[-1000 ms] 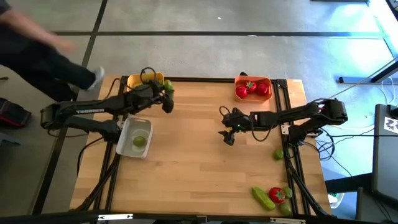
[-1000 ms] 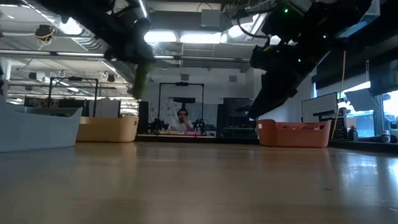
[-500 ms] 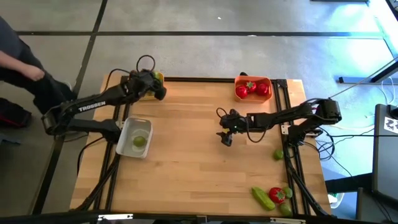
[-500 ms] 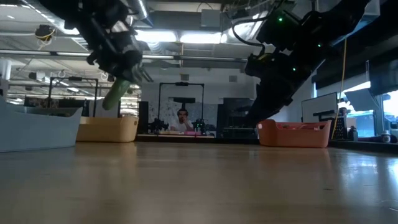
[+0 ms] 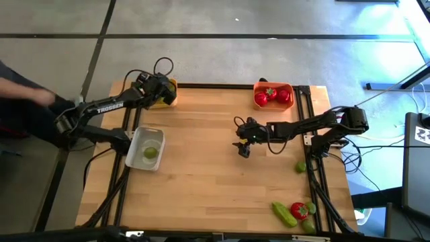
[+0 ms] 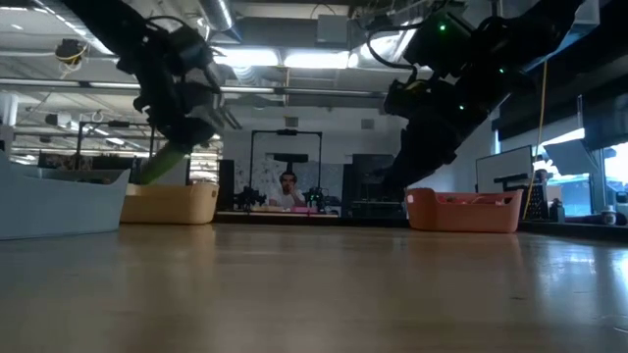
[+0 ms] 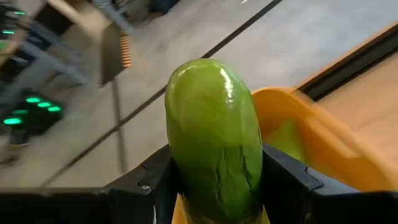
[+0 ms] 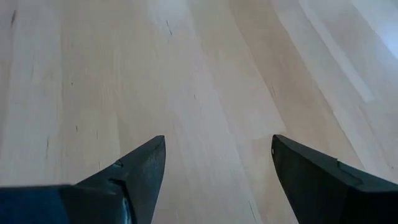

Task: Sort produce into baskets
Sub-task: Put the top green cucumber into the yellow bin

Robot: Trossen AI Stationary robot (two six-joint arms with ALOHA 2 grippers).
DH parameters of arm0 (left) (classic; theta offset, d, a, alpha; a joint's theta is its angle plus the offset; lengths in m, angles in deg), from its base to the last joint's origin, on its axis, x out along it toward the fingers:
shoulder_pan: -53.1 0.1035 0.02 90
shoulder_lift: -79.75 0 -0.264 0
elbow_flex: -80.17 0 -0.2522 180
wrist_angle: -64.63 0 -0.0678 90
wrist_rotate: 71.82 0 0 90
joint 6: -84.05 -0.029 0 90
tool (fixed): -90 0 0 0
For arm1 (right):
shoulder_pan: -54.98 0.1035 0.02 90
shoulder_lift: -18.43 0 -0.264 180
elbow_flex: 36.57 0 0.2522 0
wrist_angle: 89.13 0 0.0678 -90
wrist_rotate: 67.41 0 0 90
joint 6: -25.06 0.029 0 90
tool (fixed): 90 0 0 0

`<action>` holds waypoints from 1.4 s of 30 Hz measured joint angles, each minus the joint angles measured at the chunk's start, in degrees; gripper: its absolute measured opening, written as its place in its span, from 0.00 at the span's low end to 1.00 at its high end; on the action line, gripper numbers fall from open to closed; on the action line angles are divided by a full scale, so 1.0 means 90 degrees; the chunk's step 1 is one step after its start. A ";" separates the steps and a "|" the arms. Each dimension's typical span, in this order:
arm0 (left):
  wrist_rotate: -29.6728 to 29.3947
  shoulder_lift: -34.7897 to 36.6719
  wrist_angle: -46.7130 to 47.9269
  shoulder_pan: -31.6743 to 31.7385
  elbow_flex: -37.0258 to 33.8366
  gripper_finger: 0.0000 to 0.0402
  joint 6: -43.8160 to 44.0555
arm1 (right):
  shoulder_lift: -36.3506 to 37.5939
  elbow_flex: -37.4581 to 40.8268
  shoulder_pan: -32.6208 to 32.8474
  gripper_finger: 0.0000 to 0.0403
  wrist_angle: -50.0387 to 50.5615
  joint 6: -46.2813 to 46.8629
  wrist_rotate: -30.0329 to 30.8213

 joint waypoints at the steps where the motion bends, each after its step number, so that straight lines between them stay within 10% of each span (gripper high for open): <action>1: -0.0152 -0.0058 0.0002 0.0053 0.0000 0.45 -0.0067 | 0.0000 0.0000 0.0000 0.70 -0.0043 -0.0022 0.0000; 29: -0.0284 -0.1492 -0.0029 0.0939 0.0000 0.45 -0.0105 | 0.0000 0.0000 0.0000 0.70 -0.0033 -0.0078 -0.0015; 42: -0.0302 -0.1494 0.0036 0.0609 -0.0010 0.64 -0.0853 | 0.0000 0.0000 0.0000 0.70 -0.0033 -0.0078 -0.0017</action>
